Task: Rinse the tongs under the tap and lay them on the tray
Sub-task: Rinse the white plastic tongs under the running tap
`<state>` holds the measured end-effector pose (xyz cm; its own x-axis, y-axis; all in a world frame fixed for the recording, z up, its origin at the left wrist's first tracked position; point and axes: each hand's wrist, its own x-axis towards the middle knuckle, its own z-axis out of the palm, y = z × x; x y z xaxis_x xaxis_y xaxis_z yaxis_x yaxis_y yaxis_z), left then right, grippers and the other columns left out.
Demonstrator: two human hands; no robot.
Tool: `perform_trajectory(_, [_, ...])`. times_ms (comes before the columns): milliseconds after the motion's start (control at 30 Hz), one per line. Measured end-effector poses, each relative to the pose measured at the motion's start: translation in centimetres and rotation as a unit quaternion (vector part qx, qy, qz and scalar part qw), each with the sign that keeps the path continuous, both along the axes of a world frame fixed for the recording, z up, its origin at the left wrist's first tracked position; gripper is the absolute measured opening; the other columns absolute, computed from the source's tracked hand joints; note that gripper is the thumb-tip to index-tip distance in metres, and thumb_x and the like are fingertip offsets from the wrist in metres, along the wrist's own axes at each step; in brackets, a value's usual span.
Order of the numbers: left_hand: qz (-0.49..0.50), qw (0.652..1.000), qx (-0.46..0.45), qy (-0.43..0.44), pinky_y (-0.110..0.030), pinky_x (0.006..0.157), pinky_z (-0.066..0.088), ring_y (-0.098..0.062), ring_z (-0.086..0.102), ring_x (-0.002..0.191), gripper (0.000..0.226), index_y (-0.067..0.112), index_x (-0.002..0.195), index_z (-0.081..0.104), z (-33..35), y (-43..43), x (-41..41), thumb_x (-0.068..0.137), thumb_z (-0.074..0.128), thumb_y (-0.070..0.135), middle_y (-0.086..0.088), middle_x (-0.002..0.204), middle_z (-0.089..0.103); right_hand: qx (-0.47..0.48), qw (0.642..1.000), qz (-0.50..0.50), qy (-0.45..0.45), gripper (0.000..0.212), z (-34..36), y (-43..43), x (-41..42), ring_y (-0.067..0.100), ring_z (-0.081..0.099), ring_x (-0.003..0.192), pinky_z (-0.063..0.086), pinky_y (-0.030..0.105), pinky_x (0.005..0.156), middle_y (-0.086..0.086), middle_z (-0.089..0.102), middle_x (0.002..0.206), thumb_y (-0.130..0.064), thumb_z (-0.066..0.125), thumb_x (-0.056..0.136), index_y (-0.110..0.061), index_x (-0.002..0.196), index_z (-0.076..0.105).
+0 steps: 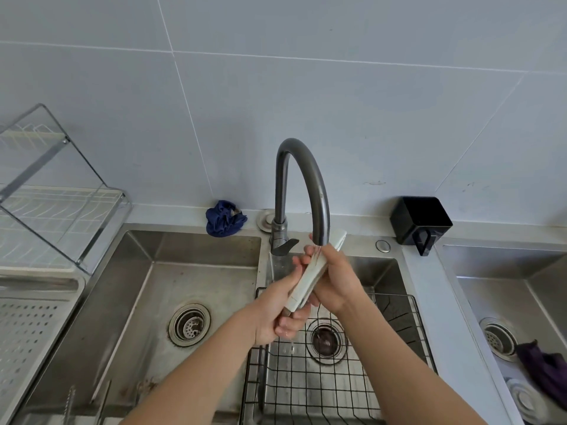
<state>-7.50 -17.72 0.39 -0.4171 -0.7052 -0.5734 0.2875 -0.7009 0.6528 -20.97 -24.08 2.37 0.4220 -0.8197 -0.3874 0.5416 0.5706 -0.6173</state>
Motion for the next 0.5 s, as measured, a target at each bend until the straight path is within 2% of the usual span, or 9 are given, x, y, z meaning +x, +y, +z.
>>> perform_trajectory(33, [-0.004,1.000,-0.002,0.012,-0.018,0.032,0.021,-0.006,0.027,0.035,0.072,0.014,0.089,0.063,-0.1,0.2,0.0,0.082,0.048,0.084,-0.001,0.062,0.039,-0.035,0.995,-0.006,0.094,0.018,-0.3,0.2,0.0,0.021,0.063,0.066,0.055,0.031,0.057,0.002,0.063,0.067,-0.029,0.059,0.100,-0.012,0.094,0.062])
perform_trajectory(100, [0.017,0.997,-0.056,-0.048,-0.020,0.034,0.021,-0.008,0.025,0.038,0.062,0.025,0.102,0.063,-0.9,1.1,-0.6,0.079,0.056,0.082,0.002,0.060,0.042,-0.149,0.935,-0.018,0.322,0.027,-0.7,0.6,0.4,0.019,0.069,0.064,0.055,0.031,0.051,-0.001,0.073,0.072,-0.038,0.067,0.097,-0.011,0.096,0.063])
perform_trajectory(167, [0.056,0.980,-0.120,-0.148,-0.022,0.035,0.025,-0.012,0.029,0.037,0.048,0.035,0.095,0.064,-2.0,2.2,-1.5,0.077,0.060,0.080,0.003,0.055,0.047,-0.230,0.866,-0.041,0.442,0.033,-1.4,1.0,0.7,0.019,0.074,0.074,0.061,0.036,0.063,0.002,0.076,0.084,-0.038,0.075,0.091,-0.013,0.106,0.059])
perform_trajectory(200, [0.066,0.968,-0.148,-0.190,-0.023,0.034,0.029,-0.014,0.034,0.036,0.047,0.034,0.090,0.063,-2.6,2.7,-1.9,0.078,0.059,0.079,0.002,0.054,0.051,-0.251,0.857,-0.054,0.446,0.034,-1.6,1.3,0.8,0.021,0.075,0.076,0.061,0.037,0.066,0.004,0.076,0.087,-0.037,0.076,0.090,-0.013,0.107,0.058])
perform_trajectory(233, [0.072,0.957,-0.171,-0.223,-0.024,0.034,0.034,-0.015,0.040,0.036,0.047,0.031,0.088,0.061,-3.0,3.1,-2.2,0.079,0.059,0.077,0.002,0.054,0.054,-0.251,0.869,-0.072,0.421,0.032,-1.5,1.7,0.8,0.022,0.075,0.074,0.061,0.036,0.064,0.006,0.076,0.086,-0.036,0.076,0.091,-0.014,0.106,0.058])
perform_trajectory(333, [0.091,0.949,-0.180,-0.242,-0.029,0.043,0.047,-0.016,0.055,0.049,0.040,0.019,0.099,0.063,-3.5,3.7,-2.7,0.087,0.064,0.056,-0.002,0.065,0.059,-0.124,0.954,-0.110,0.249,0.025,-1.0,2.5,1.1,0.022,0.072,0.068,0.059,0.032,0.064,0.006,0.076,0.082,-0.037,0.064,0.100,-0.012,0.102,0.065])
perform_trajectory(367, [0.096,0.952,-0.171,-0.236,-0.030,0.047,0.049,-0.015,0.058,0.054,0.034,0.016,0.102,0.064,-3.6,3.8,-2.6,0.091,0.065,0.048,-0.002,0.069,0.061,-0.105,0.965,-0.100,0.217,0.027,-1.0,2.8,1.2,0.022,0.071,0.071,0.059,0.032,0.067,0.006,0.076,0.083,-0.040,0.061,0.100,-0.013,0.103,0.067])
perform_trajectory(433, [0.097,0.959,-0.142,-0.226,-0.029,0.053,0.050,-0.014,0.060,0.061,0.017,0.014,0.102,0.066,-3.9,4.0,-2.3,0.097,0.065,0.030,-0.001,0.070,0.063,-0.159,0.943,-0.030,0.292,0.034,-1.5,3.5,1.0,0.017,0.074,0.081,0.058,0.025,0.070,0.001,0.078,0.091,-0.054,0.067,0.091,-0.023,0.105,0.066])
perform_trajectory(500, [0.104,0.966,-0.107,-0.211,-0.027,0.054,0.047,-0.013,0.057,0.059,0.006,0.012,0.095,0.063,-4.2,4.3,-2.0,0.096,0.064,0.018,0.001,0.064,0.060,-0.235,0.873,0.051,0.424,0.051,-1.7,4.1,0.6,0.004,0.071,0.087,0.052,0.015,0.068,-0.008,0.074,0.098,-0.062,0.076,0.076,-0.032,0.113,0.058])
